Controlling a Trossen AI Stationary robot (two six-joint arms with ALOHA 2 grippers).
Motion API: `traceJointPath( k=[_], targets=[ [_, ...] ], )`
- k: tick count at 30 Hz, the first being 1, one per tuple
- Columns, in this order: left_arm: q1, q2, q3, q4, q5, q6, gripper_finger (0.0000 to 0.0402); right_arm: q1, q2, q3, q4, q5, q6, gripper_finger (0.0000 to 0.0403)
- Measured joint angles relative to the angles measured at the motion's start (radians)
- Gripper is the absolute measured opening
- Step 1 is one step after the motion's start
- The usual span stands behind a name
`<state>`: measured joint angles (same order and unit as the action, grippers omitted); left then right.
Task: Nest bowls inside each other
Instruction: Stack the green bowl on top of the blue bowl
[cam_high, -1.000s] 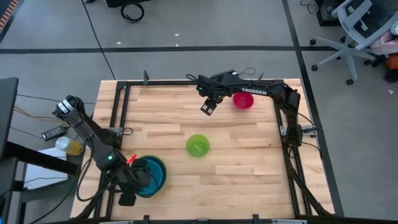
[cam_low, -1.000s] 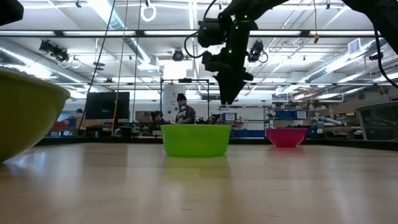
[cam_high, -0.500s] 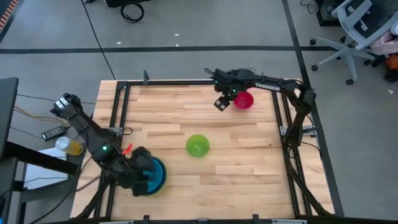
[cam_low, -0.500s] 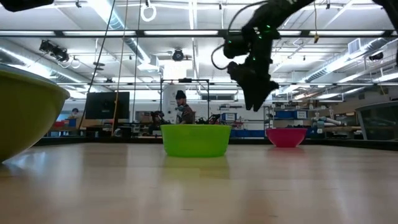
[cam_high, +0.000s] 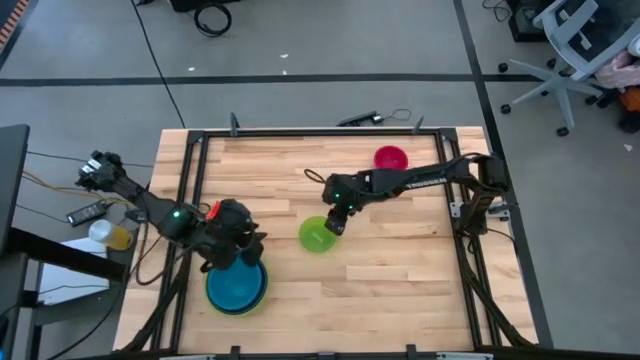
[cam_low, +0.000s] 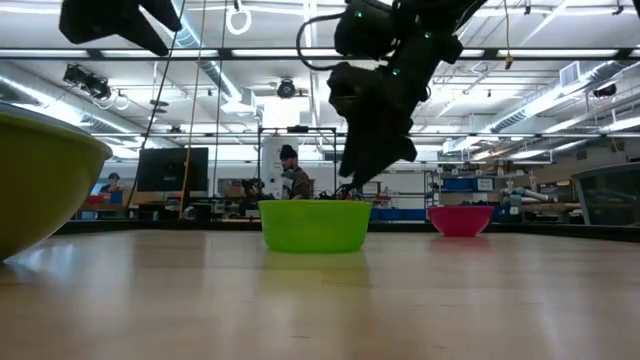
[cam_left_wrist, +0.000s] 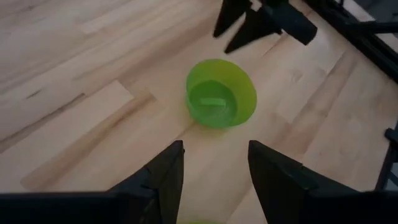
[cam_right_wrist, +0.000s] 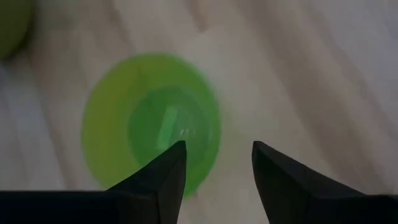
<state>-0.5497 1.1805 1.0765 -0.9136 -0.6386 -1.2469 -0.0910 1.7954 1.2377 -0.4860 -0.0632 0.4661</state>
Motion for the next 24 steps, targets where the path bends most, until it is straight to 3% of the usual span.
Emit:
traceJointPath(
  k=[4,10,17,21,24],
  targets=[
    [0.036,0.003,-0.001,0.005,0.028,-0.001,0.0180,0.013,0.001,0.000,-0.032,0.160,0.035,0.0187],
    [0.090,0.008,-0.001,0.022,0.048,0.001,0.0180,0.019,0.050,0.000,0.042,0.088,0.032,0.0187],
    [0.117,0.012,-0.003,0.028,0.068,-0.012,0.0180,0.046,0.145,0.000,0.045,0.081,0.039,0.0185],
    [0.130,0.011,-0.003,0.027,0.093,-0.019,0.0179,0.051,0.166,0.000,0.048,0.057,0.038,0.0155],
    [0.145,0.012,-0.004,0.025,0.134,0.009,0.0169,0.054,0.161,0.000,0.041,0.052,0.037,0.0101]
  ],
)
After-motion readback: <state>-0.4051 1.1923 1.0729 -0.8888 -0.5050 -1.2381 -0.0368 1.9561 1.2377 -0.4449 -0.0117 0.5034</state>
